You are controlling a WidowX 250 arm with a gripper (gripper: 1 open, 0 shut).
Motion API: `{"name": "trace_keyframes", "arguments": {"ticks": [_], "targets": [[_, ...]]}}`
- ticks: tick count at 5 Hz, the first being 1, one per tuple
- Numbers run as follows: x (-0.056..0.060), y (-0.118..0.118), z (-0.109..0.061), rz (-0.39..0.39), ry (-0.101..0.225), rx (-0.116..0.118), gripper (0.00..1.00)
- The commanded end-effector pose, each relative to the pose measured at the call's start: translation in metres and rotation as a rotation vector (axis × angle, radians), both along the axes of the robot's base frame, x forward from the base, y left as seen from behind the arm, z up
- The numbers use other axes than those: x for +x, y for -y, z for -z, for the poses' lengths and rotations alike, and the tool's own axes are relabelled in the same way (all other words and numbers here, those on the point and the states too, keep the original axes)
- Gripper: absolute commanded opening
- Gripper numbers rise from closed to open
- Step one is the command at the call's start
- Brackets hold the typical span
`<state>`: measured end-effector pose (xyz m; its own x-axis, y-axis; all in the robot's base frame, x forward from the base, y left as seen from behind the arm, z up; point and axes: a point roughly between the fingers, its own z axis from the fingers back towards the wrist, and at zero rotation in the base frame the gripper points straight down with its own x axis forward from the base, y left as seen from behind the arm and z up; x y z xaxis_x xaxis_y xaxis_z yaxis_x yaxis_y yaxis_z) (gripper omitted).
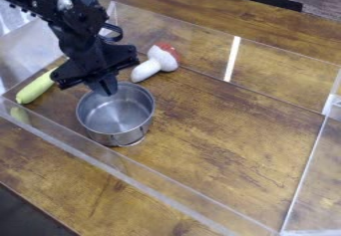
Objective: Put the mushroom in the silver pot
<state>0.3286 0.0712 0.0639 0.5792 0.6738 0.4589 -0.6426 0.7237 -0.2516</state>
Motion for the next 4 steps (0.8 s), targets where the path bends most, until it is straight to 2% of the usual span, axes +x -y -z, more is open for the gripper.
{"name": "trace_keyframes", "arguments": {"ticks": [1, 2, 3, 4], "targets": [[-0.006, -0.007, -0.007, -0.005, 0.034, 0.045, 0.00], [-0.012, -0.005, -0.005, 0.001, 0.034, 0.079, 0.00], [-0.006, -0.012, -0.002, -0.065, 0.032, 0.108, 1.00], [0.001, -0.019, 0.001, -0.130, 0.025, 0.129, 1.00]]}}
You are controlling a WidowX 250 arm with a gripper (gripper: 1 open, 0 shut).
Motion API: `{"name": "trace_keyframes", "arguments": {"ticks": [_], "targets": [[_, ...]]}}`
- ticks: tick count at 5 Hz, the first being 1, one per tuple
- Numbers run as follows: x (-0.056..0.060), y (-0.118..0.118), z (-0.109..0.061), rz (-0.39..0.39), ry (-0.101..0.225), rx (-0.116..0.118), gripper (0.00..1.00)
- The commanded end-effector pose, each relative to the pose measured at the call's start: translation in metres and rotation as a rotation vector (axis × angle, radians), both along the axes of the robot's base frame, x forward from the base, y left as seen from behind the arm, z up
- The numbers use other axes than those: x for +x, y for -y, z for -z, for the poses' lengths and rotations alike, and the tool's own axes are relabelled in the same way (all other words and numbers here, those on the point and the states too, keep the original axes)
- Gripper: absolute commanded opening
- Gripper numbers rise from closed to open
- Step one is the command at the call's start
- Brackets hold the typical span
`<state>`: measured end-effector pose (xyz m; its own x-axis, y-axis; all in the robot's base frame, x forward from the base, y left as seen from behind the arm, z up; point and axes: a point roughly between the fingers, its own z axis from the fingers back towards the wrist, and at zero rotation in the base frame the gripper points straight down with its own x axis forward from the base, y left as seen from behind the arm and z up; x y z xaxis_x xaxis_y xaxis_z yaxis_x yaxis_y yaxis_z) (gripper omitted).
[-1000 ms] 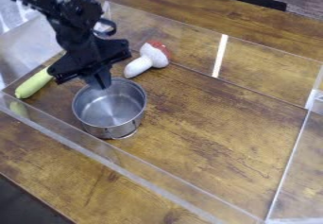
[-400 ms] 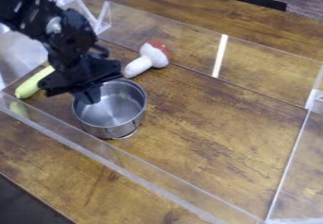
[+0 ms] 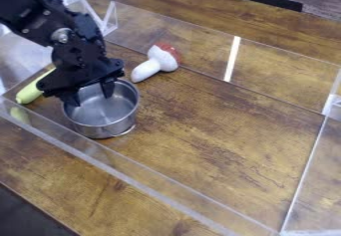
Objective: Put the mushroom in the silver pot
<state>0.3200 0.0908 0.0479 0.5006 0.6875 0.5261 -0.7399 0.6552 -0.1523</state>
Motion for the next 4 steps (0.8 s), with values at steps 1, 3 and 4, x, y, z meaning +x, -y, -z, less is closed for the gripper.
{"name": "trace_keyframes", "arguments": {"ticks": [1, 3, 4], "targets": [[0.017, 0.021, -0.007, -0.009, 0.050, 0.019, 0.00], [0.031, 0.038, 0.005, -0.085, 0.035, 0.016, 1.00], [0.037, 0.036, 0.008, -0.161, 0.024, -0.012, 1.00]]}}
